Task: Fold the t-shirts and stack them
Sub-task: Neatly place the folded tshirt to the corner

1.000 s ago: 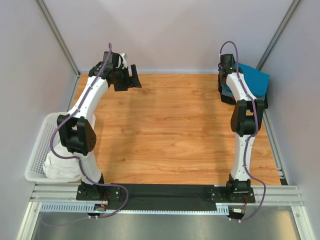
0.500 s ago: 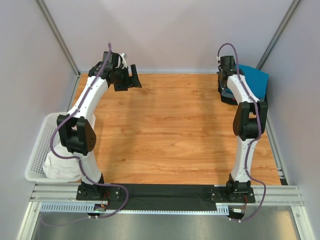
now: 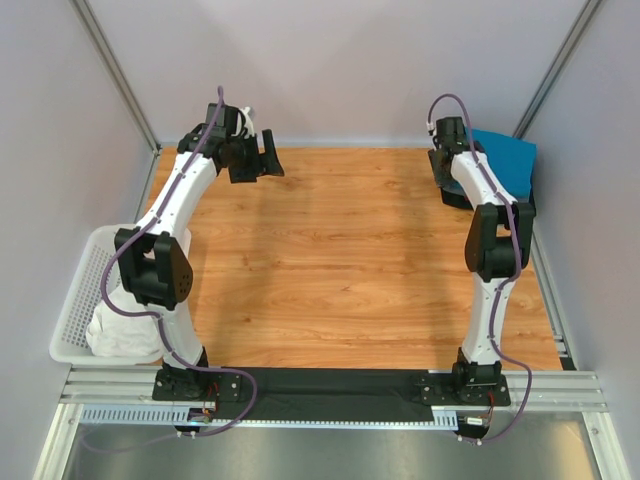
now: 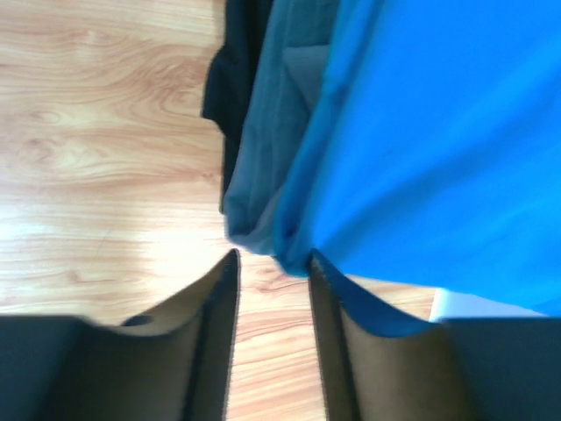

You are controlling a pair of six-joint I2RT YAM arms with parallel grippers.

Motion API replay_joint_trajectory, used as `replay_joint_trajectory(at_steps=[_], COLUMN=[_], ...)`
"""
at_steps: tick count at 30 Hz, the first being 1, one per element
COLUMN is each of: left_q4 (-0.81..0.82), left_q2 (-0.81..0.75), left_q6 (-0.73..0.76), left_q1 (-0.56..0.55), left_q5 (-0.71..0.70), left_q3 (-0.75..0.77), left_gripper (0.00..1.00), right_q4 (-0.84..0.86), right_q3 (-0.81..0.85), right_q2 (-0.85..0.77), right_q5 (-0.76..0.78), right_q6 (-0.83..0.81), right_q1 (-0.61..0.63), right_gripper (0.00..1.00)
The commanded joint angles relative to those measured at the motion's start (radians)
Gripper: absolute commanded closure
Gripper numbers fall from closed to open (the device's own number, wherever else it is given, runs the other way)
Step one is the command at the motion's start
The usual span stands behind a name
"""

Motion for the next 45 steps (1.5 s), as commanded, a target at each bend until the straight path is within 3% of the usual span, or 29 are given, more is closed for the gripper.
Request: replay_joint_trajectory(at_steps=[1, 5, 6, 9, 16, 20, 24, 29, 35, 45], left_q4=[0.019, 0.021, 0.021, 0.033, 0.128, 0.171, 0.164, 0.213, 0.308, 0.268], left_q2=[0.009, 0.020, 0.021, 0.014, -0.083, -0.193, -0.278, -0.468, -0.695, -1.124], left_q6=[0.013, 0.024, 0.027, 0.041, 0.027, 0.061, 0.084, 0.076, 0.066, -0.026], left_q1=[0.006, 0.006, 0.006, 0.008, 0.045, 0.074, 0.089, 0.089, 0.089, 0.089], left_q5=[0.020, 0.014, 0.010, -0.010, -0.038, -0.078, -0.099, -0.110, -0.092, -0.225], left_q3=[0.050, 0.087, 0.095, 0.118, 0.069, -0.023, -0.108, -0.325, -0.600, -0.977], left_gripper=[0.12, 0.12, 0.12, 0.10, 0.06, 0.05, 0.03, 0.01, 0.00, 0.00], right_q4=[-0.047, -0.088, -0.087, -0.059, -0.016, 0.022, 0.167, 0.246, 0.292, 0.283], right_q3=[0.115, 0.268, 0.284, 0.276, 0.045, -0.170, -0.447, -0.756, -1.013, -1.189], right_q2=[-0.072, -0.124, -0.162, -0.269, -0.549, -0.751, -0.943, -1.164, -1.294, -1.412], right_q5=[-0.060, -0.132, -0.138, -0.174, -0.382, -0.323, -0.286, -0.257, -0.388, -0.488], right_q6=[0.010, 0.066, 0.086, 0.164, 0.393, 0.463, 0.545, 0.606, 0.724, 0.766], right_q1=[0.012, -0.009, -0.015, -0.041, -0.187, -0.205, -0.207, -0.205, -0.205, -0.205], right_gripper=[0.52, 0.27, 0.15, 0.00, 0.00, 0.00, 0.00, 0.00, 0.00, 0.00])
